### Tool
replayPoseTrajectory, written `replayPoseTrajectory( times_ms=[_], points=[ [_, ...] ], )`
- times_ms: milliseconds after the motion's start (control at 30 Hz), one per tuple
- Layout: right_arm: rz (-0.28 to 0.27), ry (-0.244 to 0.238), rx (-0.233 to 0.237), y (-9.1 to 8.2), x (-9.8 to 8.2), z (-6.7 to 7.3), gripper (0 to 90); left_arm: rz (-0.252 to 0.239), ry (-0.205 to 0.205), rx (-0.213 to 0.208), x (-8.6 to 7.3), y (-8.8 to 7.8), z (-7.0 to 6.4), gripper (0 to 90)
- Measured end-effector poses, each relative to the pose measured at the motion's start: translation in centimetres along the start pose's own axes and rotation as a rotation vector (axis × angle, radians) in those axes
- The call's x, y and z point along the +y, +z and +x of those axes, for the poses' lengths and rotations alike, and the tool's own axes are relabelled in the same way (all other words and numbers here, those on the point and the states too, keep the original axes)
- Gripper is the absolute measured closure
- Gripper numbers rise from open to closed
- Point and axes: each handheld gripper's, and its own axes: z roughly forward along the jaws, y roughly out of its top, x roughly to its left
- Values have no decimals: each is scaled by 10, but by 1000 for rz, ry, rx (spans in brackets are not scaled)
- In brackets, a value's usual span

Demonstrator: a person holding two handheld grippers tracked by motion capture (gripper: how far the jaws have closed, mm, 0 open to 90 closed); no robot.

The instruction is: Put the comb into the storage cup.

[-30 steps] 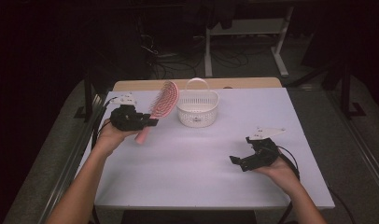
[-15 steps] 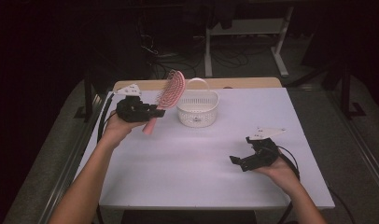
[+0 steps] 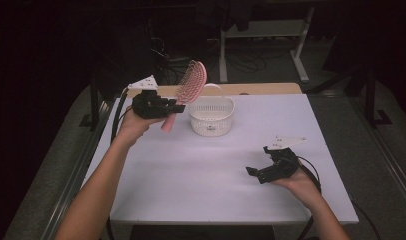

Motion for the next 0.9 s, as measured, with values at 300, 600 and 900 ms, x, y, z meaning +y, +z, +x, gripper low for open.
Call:
replayPoseTrajectory(
  times_ms=[300,600,900],
  points=[
    [-1,3,2,0,0,0,1,-39,19,-7,19,12,5,707],
    [-1,-1,4,0,0,0,1,-68,37,-16,33,31,9,706],
    [-4,-5,6,-1,0,0,1,-70,66,-26,44,55,10,706]
  ],
)
